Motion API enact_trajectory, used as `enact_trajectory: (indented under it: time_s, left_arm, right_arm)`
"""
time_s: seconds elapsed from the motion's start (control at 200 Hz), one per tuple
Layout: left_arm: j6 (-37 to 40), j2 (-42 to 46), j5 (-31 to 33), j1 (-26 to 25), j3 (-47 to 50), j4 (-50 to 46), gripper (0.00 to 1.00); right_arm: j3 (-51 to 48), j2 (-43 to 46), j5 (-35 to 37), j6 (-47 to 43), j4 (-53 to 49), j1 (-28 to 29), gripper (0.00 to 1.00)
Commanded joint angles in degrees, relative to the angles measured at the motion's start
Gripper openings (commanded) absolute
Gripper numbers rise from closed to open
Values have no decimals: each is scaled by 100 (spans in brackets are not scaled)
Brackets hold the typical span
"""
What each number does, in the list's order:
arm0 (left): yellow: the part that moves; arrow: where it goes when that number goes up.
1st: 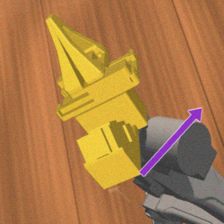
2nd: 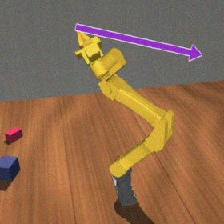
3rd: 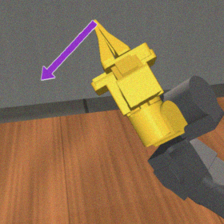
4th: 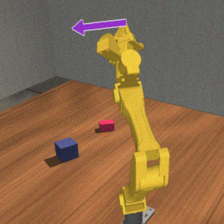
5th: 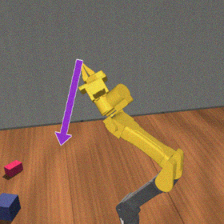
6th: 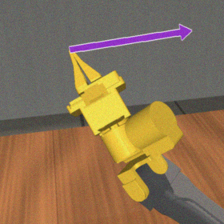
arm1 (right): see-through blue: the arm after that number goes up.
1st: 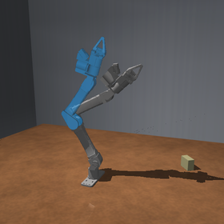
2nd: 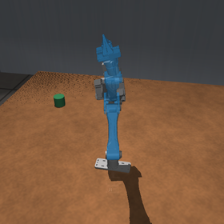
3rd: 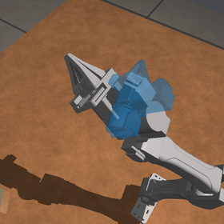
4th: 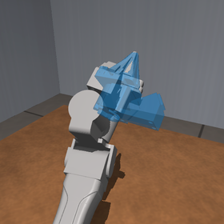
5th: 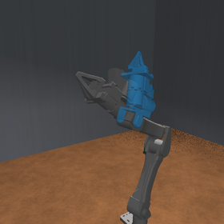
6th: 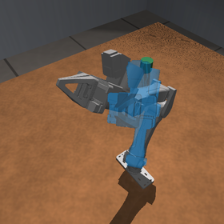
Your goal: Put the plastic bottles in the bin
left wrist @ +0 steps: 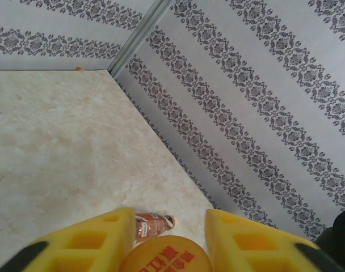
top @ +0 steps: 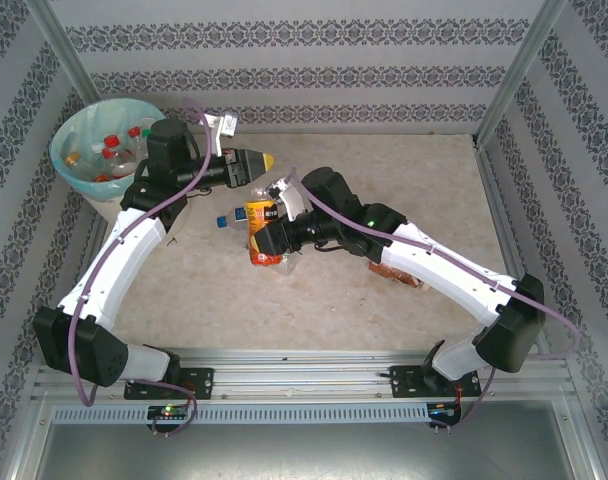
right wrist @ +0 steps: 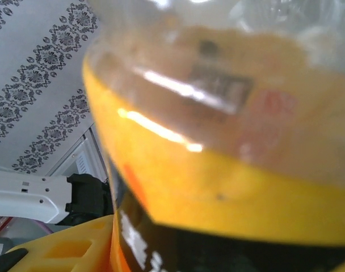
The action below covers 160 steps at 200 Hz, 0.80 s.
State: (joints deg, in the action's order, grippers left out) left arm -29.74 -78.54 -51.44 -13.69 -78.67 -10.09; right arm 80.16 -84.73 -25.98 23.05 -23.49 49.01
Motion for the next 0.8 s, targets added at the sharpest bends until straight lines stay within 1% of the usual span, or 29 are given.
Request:
enact_trajectory:
  time_s: [0.0,0.065,0.14,0.2,0.24,0.285,0.35,0.43,0.51,0.585,0.644,0.709,0.754,0.794]
  left_arm:
    - [152,153,-233,10,-155,31,20]
    - [114,211,-127,65,-229,57,10]
    - [33,310,105,172,-285,137,0]
    - [-28,422,394,279,-330,202,0]
    - [-69,485,603,379,-368,253,0]
    - [-85,549,817,498,-446,279,0]
    - [-45,629,1140,696,-607,286,0]
    - [287,718,1728,902,-941,52,0]
    - [867,801,2611,1038,-1329,-276,0]
    - [1509,823,3638,1112,-1682,-452,0]
    - [1984,778,4336,1187,-1969,-573,0]
    - [2495,638,4826,1321,-2298,-696,0]
    - [2845,512,5331,1380,-2530,-797,0]
    - [3123,399,5638,1471,-2752,-911,0]
  right_arm:
    - [131,5,-16,-82,83,73,48]
    - [140,33,265,-81,34,82,52]
    - [140,77,659,-96,2,82,66]
    - [168,92,986,-126,-84,78,75]
    - [184,97,1107,-204,-119,74,84]
    - [185,119,1205,-267,-106,78,88]
    - [184,145,1331,-323,-45,73,91]
    - [202,172,1420,-392,34,73,94]
    - [210,185,1437,-486,96,70,95]
    - [219,197,1461,-578,107,82,95]
    - [215,202,1460,-632,107,82,95]
    - [191,230,1427,-676,123,86,94]
    - [155,254,1376,-687,133,82,94]
    - [125,287,1354,-705,138,90,94]
